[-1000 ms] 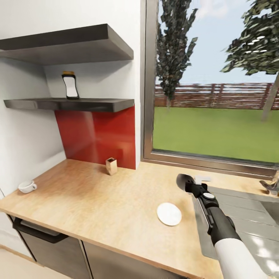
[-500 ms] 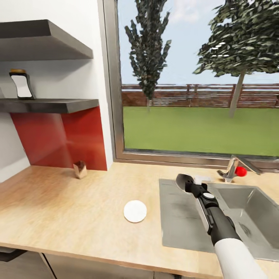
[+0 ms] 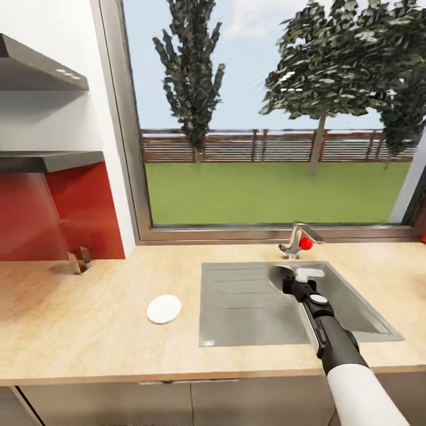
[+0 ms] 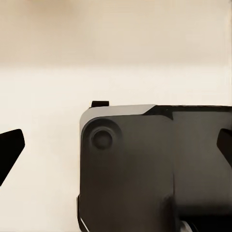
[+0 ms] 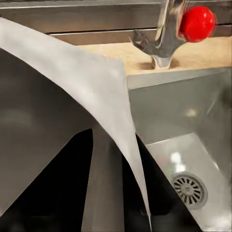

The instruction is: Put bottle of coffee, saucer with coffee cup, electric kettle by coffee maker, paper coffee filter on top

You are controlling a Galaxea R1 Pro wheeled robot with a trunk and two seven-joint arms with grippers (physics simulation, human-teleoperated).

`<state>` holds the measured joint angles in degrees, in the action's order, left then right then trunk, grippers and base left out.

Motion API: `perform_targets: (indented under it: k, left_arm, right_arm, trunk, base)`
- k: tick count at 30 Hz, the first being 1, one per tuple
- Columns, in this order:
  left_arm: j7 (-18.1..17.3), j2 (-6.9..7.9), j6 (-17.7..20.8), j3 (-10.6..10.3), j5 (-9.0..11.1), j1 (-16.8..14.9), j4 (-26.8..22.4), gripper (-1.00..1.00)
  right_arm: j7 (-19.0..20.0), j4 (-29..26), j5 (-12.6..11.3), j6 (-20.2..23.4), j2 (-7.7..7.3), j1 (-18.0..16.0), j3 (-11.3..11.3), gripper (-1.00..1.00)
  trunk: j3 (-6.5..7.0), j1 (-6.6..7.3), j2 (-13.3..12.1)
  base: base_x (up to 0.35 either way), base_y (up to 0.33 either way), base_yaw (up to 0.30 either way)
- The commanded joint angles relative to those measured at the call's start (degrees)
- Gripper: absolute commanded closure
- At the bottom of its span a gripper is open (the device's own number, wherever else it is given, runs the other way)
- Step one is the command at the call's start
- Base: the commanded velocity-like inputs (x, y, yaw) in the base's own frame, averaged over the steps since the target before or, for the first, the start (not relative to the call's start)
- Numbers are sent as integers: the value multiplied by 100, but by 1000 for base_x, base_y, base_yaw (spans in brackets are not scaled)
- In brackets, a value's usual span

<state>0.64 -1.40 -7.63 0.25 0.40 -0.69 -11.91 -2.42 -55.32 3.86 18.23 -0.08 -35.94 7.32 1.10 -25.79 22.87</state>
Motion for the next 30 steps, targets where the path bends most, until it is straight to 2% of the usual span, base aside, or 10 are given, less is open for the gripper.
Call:
perform_targets:
  k: [1,5,30]
  left_arm:
    - [7,-1,-20,2,4,-1,5,-100]
    - [7,-1,-20,1,4,-1,5,-100]
    - [12,-1,-20,8,4,-1,5,-100]
  right_arm:
    - [-3,-5,27,32,-1,-1,-2,100]
    - [-2,-5,27,32,-1,-1,-2,100]
    - [-4,-9,27,33,-1,-1,-2,100]
  trunk:
    - [-3,0,4]
    - [-3,0,4]
    - [-3,0,4]
  base:
    - [-232,-198,-300]
    - [-162,-198,-300]
    - [0,-222,-300]
